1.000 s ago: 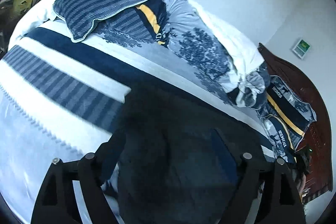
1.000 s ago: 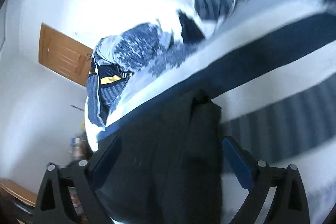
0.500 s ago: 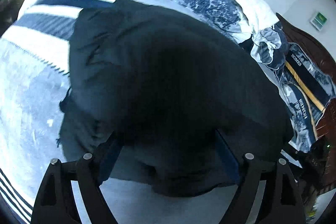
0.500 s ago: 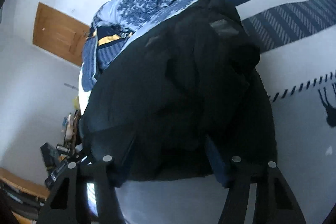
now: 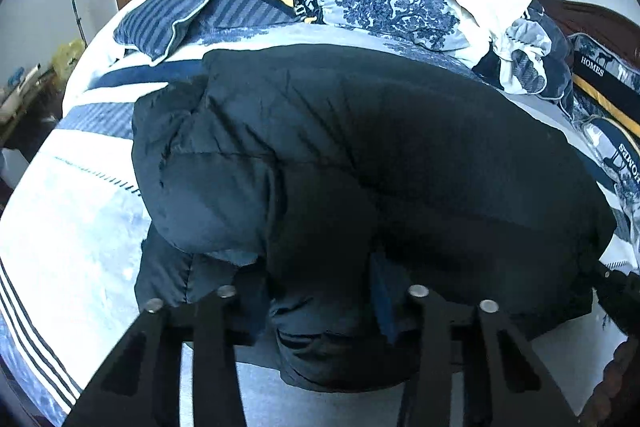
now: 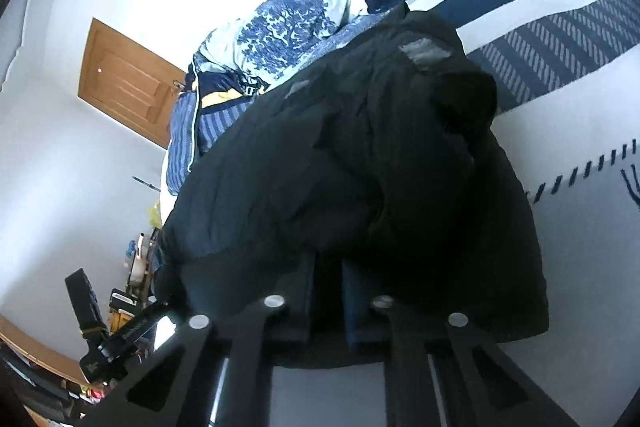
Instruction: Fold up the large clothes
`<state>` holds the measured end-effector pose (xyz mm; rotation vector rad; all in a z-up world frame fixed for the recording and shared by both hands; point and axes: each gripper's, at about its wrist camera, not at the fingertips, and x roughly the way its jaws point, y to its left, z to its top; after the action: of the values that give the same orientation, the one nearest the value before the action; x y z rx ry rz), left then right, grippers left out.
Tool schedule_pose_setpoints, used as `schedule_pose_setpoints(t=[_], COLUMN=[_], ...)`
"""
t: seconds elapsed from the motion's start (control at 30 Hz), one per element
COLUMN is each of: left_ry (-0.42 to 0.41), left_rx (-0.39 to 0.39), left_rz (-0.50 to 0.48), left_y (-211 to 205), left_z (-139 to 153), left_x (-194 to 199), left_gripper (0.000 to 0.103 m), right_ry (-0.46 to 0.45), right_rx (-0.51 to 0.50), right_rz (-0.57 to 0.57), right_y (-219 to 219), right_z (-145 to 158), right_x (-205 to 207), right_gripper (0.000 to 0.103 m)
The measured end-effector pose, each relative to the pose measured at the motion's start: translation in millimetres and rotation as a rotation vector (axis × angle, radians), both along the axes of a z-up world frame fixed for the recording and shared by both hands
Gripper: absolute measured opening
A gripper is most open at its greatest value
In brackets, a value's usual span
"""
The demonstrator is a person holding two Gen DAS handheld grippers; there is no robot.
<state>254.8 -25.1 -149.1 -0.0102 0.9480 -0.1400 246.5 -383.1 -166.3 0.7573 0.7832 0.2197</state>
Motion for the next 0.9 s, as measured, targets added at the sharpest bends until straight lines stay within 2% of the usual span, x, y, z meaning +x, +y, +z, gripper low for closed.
schedule_pose_setpoints(t=[0.13,0.23,0.3,0.33,0.43,0.5,0.53,0.57,0.6,0.67,0.73,0.77,0.8,0.83,0.87,0.9], left_ry=[0.002,0.015,0.025,0.035,0.090,0.132,0.134,0.132,0.129,0.106,0.099,0.125,0.142,0.153,0.155,0.156], left_rx=[-0.010,-0.105,-0.184,-0.205,-0.191,-0.227,-0.260,-0.291,-0.324,-0.386,-0.401,-0.408,-0.411,-0.411,-0.407,-0.398], left_rz=[-0.016,-0.009,-0.014,-0.016,-0.027,-0.022,-0.013,-0.009,-0.008,0.020,0.062,0.073,0.078,0.087,0.093,0.096], left_y=[0.3,12.1,21.2,24.4,24.0,27.9,33.0,38.3,43.5,57.0,66.4,69.6,71.6,73.6,74.9,75.3], left_z=[6.0,15.6,18.2,16.1,-5.5,-17.2,-17.0,-14.8,-12.6,-9.3,-7.4,-8.9,-9.9,-10.2,-9.5,-7.9], left_x=[-3.6,0.4,3.1,5.2,13.8,17.3,15.8,13.7,11.4,5.9,3.9,5.2,6.0,5.8,4.3,3.4], left_gripper=[0.029,0.027,0.027,0.027,0.027,0.031,0.034,0.041,0.057,0.075,0.076,0.076,0.076,0.076,0.077,0.077], right_ry=[-0.010,-0.052,-0.112,-0.128,-0.141,-0.091,-0.047,-0.033,-0.025,-0.057,-0.098,-0.097,-0.065,-0.033,-0.011,-0.006], right_rx=[-0.002,-0.006,-0.044,-0.053,-0.077,-0.087,-0.053,-0.021,0.007,0.038,0.076,0.083,0.076,0.074,0.071,0.071], right_rz=[0.000,0.001,-0.004,-0.007,-0.020,-0.041,-0.037,-0.027,-0.028,-0.050,-0.062,-0.074,-0.072,-0.061,-0.065,-0.090], right_y=[-3.7,-6.5,-8.0,-8.7,-14.4,-20.5,-24.7,-28.2,-33.0,-42.4,-49.9,-51.4,-50.6,-49.2,-47.5,-47.8], right_z=[7.9,27.9,51.8,58.6,66.0,47.5,28.9,19.3,12.9,16.3,21.9,21.6,17.4,11.4,7.1,3.4], right_x=[-1.1,-0.1,-3.1,-4.1,-4.5,-0.9,1.1,-0.2,-5.0,-15.1,-23.2,-26.1,-25.5,-24.4,-24.1,-26.1], right_gripper=[0.007,0.005,0.005,0.005,0.005,0.005,0.005,0.005,0.005,0.006,0.008,0.011,0.029,0.065,0.080,0.086])
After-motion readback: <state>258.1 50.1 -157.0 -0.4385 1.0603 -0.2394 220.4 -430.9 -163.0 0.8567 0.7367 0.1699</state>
